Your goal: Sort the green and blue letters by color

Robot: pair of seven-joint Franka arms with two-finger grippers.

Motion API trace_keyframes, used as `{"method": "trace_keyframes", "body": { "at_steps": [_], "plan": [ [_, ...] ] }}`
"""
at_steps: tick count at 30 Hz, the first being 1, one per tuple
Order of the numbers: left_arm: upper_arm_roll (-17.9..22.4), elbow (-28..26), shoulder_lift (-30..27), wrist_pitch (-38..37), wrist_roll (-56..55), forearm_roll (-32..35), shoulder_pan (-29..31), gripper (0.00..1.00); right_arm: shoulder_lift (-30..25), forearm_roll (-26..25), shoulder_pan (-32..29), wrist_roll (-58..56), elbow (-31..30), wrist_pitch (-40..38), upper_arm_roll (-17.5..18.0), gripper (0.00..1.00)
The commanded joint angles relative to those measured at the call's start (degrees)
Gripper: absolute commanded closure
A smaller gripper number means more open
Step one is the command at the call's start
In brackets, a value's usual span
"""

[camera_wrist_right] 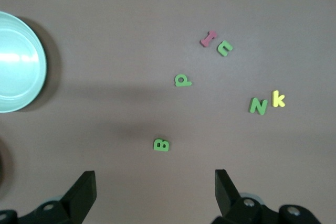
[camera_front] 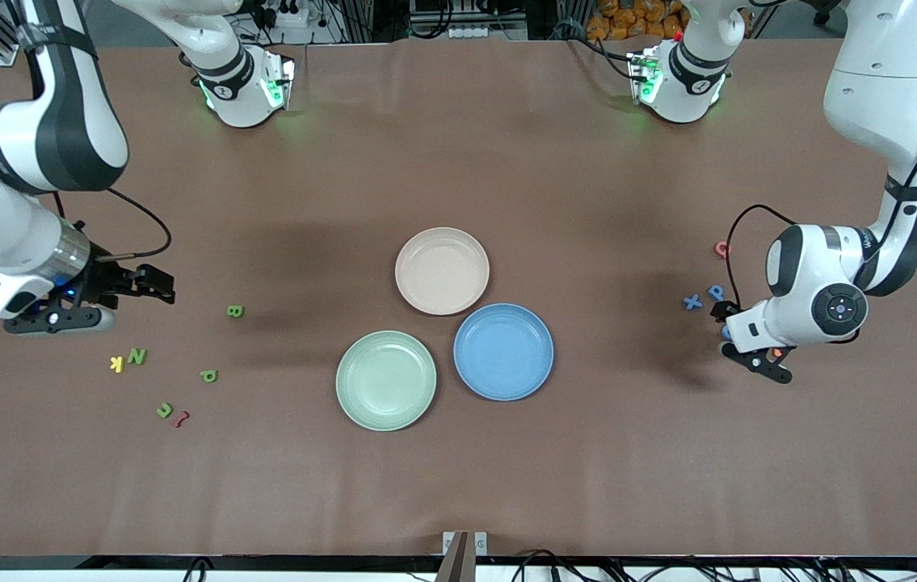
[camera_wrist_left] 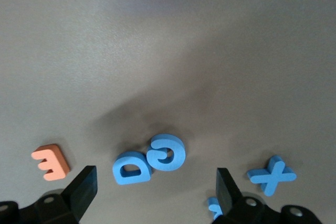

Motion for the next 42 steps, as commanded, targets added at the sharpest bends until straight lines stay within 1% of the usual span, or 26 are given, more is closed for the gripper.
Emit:
{"method": "trace_keyframes", "body": {
  "at_steps": [1, 11, 16, 20, 22, 23, 28, 29, 31, 32, 34, 38, 42],
  "plan": [
    [-0.4, 0.4, 1.4, 1.1, 0.2, 0.4, 0.6, 0.00, 1.8, 0.3, -0.6, -1.0, -1.2, 2.5, 0.4, 0.00],
    [-0.4, -1.3, 1.3, 4.0, 0.0, -0.2, 1.5, 0.00, 9.1, -0.1, -1.6, -1.1, -1.5, 11.1, 0.2, 0.00],
    [-0.4, -1.3, 1.3, 4.0, -0.1, -1.9, 1.5, 0.00, 12.1, -0.4, -1.7, -1.1, -1.4, 14.2, 0.2, 0.04],
    [-0.4, -1.3, 1.4, 4.1, -0.1, -2.3, 1.5, 0.00, 14.4, -2.2, -1.7, -1.1, -1.4, 17.3, 0.2, 0.05],
    [-0.4, -1.3, 1.4, 4.3, -0.2, -2.3, 1.5, 0.10, 15.4, -3.3, -1.7, -1.0, -1.3, 18.2, 0.2, 0.06],
    [-0.4, -1.3, 1.4, 4.3, -0.3, -2.4, 1.5, 0.17, 15.7, -3.7, -1.8, -1.0, -1.3, 18.8, 0.2, 0.06],
    [-0.4, -1.3, 1.5, 4.4, -3.6, -4.1, 1.2, 0.57, 17.9, -4.7, -1.9, -1.1, -1.4, 22.0, 0.1, 0.07],
    [-0.4, -1.3, 1.5, 4.4, -4.5, -4.1, 1.1, 0.63, 18.2, -5.1, -1.9, -1.0, -1.3, 22.6, 0.1, 0.07],
    [-0.4, -1.3, 1.5, 4.4, -5.8, -4.1, 0.8, 0.70, 19.3, -5.9, -2.0, -1.0, -1.3, 23.9, 0.1, 0.09],
    [-0.4, -1.3, 1.5, 4.4, -6.3, -4.1, 0.8, 0.76, 20.0, -6.2, -2.0, -1.0, -1.2, 24.6, 0.1, 0.09],
    [-0.5, -1.3, 1.5, 4.4, -6.6, -4.1, 0.7, 0.82, 20.9, -6.4, -2.1, -1.0, -0.9, 25.5, 0.0, 0.10],
    [-0.5, -1.3, 1.5, 4.4, -7.0, -4.1, 0.7, 0.87, 22.9, -6.4, -2.1, -1.0, 0.1, 26.3, -0.3, 0.11],
    [-0.5, -1.2, 1.4, 4.4, -7.6, -4.1, 0.6, 0.88, 25.1, -6.6, -2.1, -1.0, 1.9, 26.4, -0.4, 0.13]
  ]
}}
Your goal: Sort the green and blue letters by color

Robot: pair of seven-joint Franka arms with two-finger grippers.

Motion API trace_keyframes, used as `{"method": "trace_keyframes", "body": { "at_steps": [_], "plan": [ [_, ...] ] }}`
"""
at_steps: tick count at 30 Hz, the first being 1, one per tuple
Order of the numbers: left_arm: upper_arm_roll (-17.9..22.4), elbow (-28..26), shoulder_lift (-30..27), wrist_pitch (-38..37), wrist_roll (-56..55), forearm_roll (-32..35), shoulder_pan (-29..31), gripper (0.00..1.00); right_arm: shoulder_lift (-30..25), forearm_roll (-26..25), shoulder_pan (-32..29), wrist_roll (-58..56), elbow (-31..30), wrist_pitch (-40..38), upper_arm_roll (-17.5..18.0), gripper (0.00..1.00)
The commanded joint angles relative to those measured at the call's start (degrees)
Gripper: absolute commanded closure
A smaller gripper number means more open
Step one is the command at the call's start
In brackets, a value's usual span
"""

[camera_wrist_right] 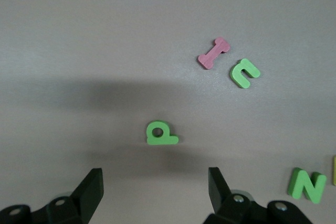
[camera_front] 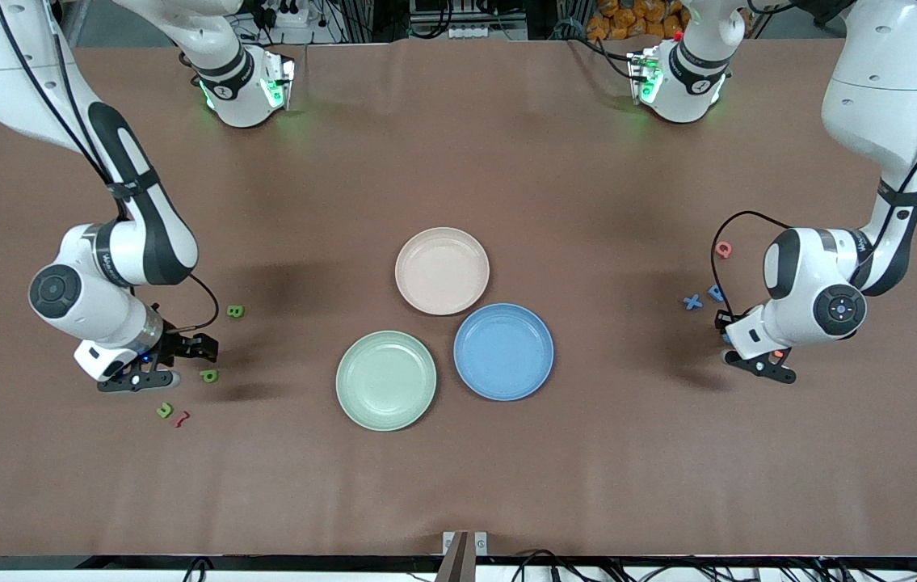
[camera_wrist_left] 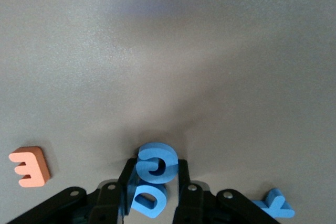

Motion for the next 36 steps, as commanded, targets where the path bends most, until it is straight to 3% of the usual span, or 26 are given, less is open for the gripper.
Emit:
{"method": "trace_keyframes", "body": {
  "at_steps": [1, 7, 16, 32, 36],
  "plan": [
    [-0.3, -0.4, -0.1, 0.9, -1.5, -1.3, -0.2, 0.88, 3.8, -1.5, -0.8, -0.1, 3.7, 0.1, 0.3, 0.13],
    [-0.5, 0.4, -0.8, 0.8, -4.5, -1.3, -0.7, 0.88, 6.6, -2.1, -0.6, 0.1, 6.3, 0.1, 0.3, 0.16],
    [-4.6, 3.9, -1.0, 0.7, -17.7, -1.4, -2.1, 0.87, 7.8, -2.4, -0.1, 0.3, 6.5, 0.5, 0.3, 0.22],
    [-5.0, 11.9, 1.3, 0.5, -48.0, -1.4, -17.0, 0.87, 9.8, -2.3, 0.5, 0.5, 7.8, 0.5, 0.3, 0.40],
    [-4.9, 14.9, 3.0, 0.5, -53.8, -1.3, -20.5, 0.87, 9.8, -2.4, 0.6, 0.5, 7.9, 0.5, 0.3, 0.54]
  ]
}}
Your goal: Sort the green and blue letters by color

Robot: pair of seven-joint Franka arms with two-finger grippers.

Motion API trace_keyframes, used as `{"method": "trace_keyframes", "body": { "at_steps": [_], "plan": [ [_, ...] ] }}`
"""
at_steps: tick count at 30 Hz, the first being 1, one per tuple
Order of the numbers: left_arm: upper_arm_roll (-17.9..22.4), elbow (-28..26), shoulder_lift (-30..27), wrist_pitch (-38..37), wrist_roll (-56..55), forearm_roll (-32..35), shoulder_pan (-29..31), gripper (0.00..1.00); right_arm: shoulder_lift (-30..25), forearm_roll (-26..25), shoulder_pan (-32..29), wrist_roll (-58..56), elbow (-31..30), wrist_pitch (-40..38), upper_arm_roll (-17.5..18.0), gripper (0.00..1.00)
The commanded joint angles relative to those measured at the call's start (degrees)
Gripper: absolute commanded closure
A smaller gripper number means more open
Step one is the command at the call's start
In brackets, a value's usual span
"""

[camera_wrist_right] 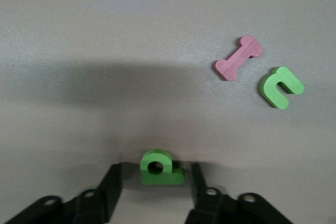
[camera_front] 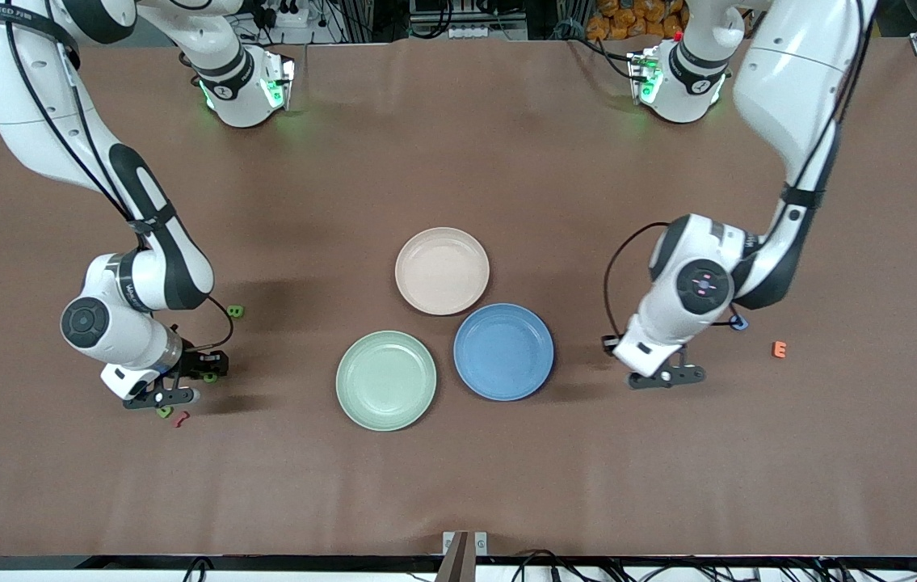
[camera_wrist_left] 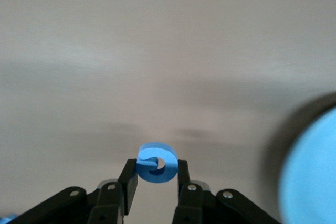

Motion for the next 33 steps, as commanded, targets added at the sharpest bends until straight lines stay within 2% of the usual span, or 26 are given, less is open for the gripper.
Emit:
{"method": "trace_keyframes", "body": {
  "at_steps": [1, 6, 9, 16, 24, 25, 26, 29, 30, 33],
  "plan": [
    [0.7, 4.6, 3.1, -0.4, -8.0, -1.0, -4.8, 0.87, 1.1, -1.2, 0.2, 0.5, 1.6, 0.1, 0.2, 0.60],
    [0.7, 7.1, 5.7, -0.1, -13.8, -0.6, -9.2, 0.87, 1.3, -2.1, 0.2, 0.4, 1.7, 0.1, 0.2, 0.87],
    [0.7, 8.4, 6.9, 0.3, -16.1, -0.7, -10.9, 0.87, 1.2, -2.7, 0.2, 0.4, 2.3, -0.2, 0.2, 1.00],
    [1.1, 9.1, 9.1, 10.1, -22.3, -0.3, -13.9, 0.87, 0.2, -2.0, 0.9, 3.0, 3.8, -2.5, 0.7, 1.00],
    [1.4, 9.1, 10.1, 11.3, -23.6, -0.2, -15.3, 0.86, 0.0, -1.8, 7.3, 17.3, 10.5, -10.8, 1.9, 1.00],
    [1.4, 9.1, 10.1, 11.4, -23.8, -0.2, -15.4, 0.81, 0.0, -1.8, 8.4, 19.5, 11.4, -11.4, 1.9, 1.00],
    [1.5, 9.1, 10.1, 11.6, -24.2, -0.1, -15.7, 0.71, 0.1, -1.8, 9.7, 21.9, 12.1, -11.9, 1.9, 1.00],
    [2.1, 9.1, 10.0, 11.7, -24.3, 0.5, -16.0, 0.11, 0.3, -1.7, 13.5, 28.8, 14.0, -12.7, 1.9, 1.00],
    [2.1, 9.1, 9.9, 11.7, -24.2, 0.9, -16.0, 0.01, 0.6, -1.7, 14.7, 30.7, 14.5, -12.7, 1.9, 1.00],
    [2.1, 9.0, 9.6, 11.6, -23.9, 2.0, -15.6, 0.00, 0.8, -1.5, 17.9, 35.4, 15.5, -12.7, 1.9, 1.00]
  ]
}}
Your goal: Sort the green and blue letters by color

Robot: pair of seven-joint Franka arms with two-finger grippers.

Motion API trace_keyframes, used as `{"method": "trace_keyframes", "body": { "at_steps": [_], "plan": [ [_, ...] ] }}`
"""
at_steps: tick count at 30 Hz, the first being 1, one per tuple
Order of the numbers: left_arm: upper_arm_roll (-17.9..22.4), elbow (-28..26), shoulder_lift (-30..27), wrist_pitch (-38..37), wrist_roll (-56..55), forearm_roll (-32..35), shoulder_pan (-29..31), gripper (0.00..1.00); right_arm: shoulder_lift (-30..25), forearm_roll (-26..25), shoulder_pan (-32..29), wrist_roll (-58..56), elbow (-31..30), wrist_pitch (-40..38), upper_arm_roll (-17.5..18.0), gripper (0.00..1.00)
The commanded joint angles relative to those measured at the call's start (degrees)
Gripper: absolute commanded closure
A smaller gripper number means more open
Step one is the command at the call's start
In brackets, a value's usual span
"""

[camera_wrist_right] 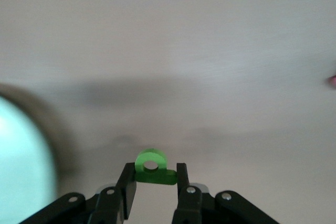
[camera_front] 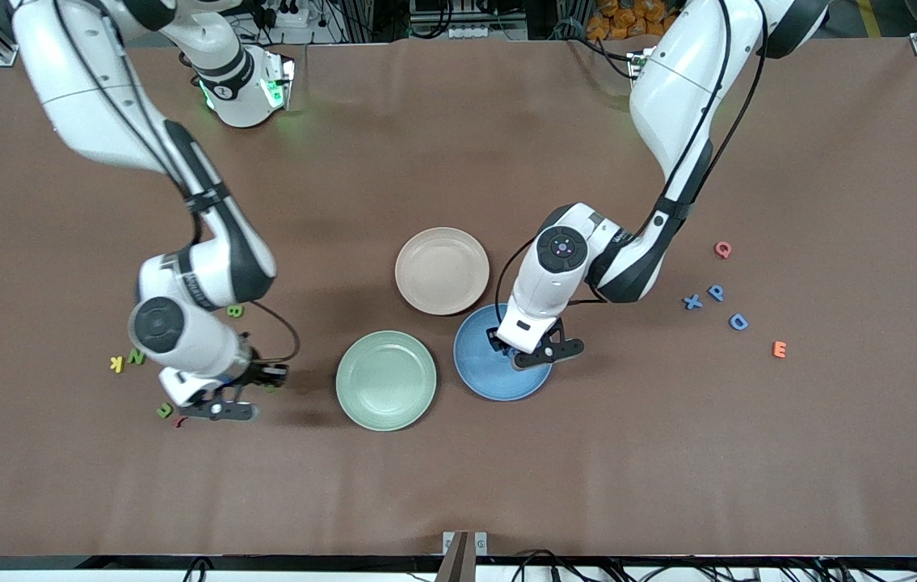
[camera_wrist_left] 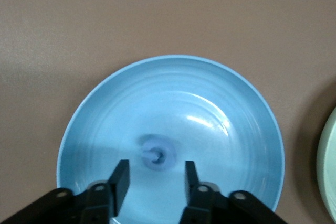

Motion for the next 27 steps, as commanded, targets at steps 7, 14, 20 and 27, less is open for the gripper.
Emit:
{"method": "trace_keyframes", "body": {
  "at_steps": [7, 14, 20, 27],
  "plan": [
    [1.0, 0.7, -0.8, -1.2, -0.2, 2.2, 0.8, 0.00, 1.2, 3.5, 10.4, 15.7, 3.5, -0.8, -0.3, 1.00],
    [0.8, 0.4, -3.5, -10.0, 6.8, 2.2, 5.2, 0.00, 3.5, 3.5, 14.4, 22.4, 4.8, 0.1, -0.4, 1.00],
    [0.4, 0.0, -6.2, -16.6, 14.3, 1.7, 10.2, 0.00, 5.8, 3.4, 16.2, 24.9, 6.4, 1.8, -0.5, 0.98],
    [0.0, -3.5, -9.2, -22.2, 19.9, 1.4, 16.7, 0.00, 5.8, 3.5, 16.2, 25.6, 6.4, 2.8, -0.6, 0.31]
  ]
}}
